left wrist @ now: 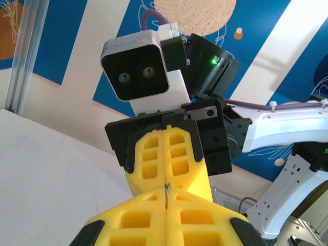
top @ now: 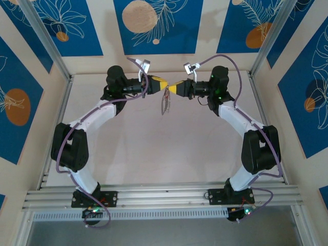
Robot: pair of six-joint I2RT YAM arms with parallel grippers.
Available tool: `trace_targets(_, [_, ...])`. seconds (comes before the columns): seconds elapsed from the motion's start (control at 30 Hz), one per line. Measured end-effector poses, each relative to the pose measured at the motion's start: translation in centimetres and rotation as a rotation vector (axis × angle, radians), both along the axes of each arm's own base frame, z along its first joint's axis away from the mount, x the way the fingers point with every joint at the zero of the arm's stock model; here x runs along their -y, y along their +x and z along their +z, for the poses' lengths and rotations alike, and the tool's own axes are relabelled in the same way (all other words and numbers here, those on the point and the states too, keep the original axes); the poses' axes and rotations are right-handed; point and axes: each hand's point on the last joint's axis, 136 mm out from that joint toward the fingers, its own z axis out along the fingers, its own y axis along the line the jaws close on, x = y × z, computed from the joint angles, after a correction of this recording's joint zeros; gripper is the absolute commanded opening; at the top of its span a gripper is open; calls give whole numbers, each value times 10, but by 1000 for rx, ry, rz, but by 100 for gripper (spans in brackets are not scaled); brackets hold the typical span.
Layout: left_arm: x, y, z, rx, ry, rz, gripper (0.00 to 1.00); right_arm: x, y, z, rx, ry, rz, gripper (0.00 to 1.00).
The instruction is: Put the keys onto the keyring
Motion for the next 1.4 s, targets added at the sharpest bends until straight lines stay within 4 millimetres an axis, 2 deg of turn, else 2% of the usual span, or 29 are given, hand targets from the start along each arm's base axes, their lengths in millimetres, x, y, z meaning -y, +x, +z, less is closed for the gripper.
trace_targets(0.2, [-2, 0, -5, -14, -14, 15, 0, -8, -2, -5, -19, 5, -9, 0])
trace_targets(0.4, [-6, -1, 0, -3, -44, 59, 0, -14, 0, -2, -18, 31, -33, 0])
trace_targets(0.67, [-15, 6, -10, -83, -123, 160, 0, -12, 8, -13, -58, 86, -113, 0])
trace_targets(0.87, [-21, 9, -1, -128, -218, 193, 0, -15, 13, -7, -51, 142, -132, 0])
trace_targets(1.13, [-23, 9, 11, -120, -281, 213, 0, -35, 11, 1, -41, 174, -110, 0])
trace_targets(1.3, [-24, 8, 14, -110, -291, 216, 0, -36, 12, 0, -36, 169, -114, 0])
trace_targets(1.4, [-23, 8, 14, -111, -291, 216, 0, -30, 11, -1, -39, 167, -124, 11])
